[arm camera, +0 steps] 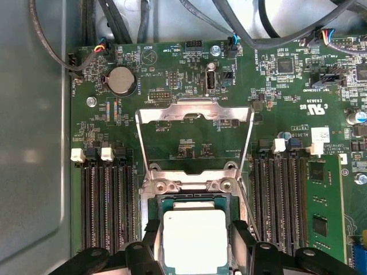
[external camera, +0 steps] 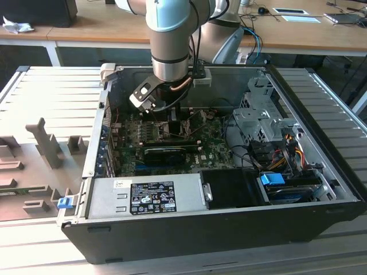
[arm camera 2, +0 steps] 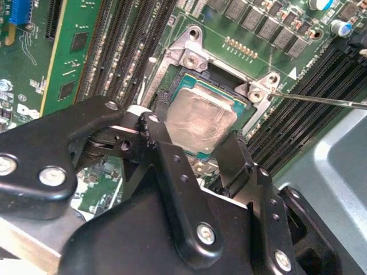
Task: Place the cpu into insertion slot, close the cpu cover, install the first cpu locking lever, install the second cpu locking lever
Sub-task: 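Place the cpu into insertion slot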
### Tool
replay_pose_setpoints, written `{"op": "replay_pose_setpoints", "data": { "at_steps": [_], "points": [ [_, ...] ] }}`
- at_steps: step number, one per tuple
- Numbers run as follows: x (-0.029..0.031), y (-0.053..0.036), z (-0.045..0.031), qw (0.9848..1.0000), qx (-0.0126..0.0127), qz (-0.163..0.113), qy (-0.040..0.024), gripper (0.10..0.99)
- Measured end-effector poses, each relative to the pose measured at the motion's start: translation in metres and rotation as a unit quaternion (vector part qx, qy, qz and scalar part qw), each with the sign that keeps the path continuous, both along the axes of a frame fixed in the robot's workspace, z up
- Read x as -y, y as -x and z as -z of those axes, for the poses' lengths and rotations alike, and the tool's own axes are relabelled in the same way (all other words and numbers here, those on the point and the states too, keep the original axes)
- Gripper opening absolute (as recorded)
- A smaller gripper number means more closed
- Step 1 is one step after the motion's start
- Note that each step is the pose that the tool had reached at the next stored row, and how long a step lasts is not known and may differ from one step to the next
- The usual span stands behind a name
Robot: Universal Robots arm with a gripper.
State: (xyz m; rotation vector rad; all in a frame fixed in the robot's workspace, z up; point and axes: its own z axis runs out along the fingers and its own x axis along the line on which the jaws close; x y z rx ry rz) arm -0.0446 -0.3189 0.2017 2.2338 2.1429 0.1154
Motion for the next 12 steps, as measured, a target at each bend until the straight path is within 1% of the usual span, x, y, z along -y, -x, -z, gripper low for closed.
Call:
{"op": "replay_pose_setpoints", "data": {
  "at_steps": [2, 6, 7, 10, 11, 12],
  "points": [
    [0.0000, 0.0000, -0.0030, 1.0000, 0.0000, 0.000, -0.0001, 0.604],
    [0.0000, 0.0000, -0.0137, 1.0000, -0.0006, 0.000, 0.0000, 0.604],
    [0.0000, 0.0000, -0.0153, 1.0000, -0.0009, 0.000, 0.0000, 0.592],
    [-0.0001, -0.0001, -0.0188, 1.0000, -0.0013, 0.000, -0.0001, 0.400],
    [-0.0001, -0.0001, -0.0190, 1.0000, -0.0013, 0.000, -0.0001, 0.278],
    [0.0000, -0.0001, -0.0195, 1.0000, -0.0014, 0.000, 0.0000, 0.278]
  ]
}}
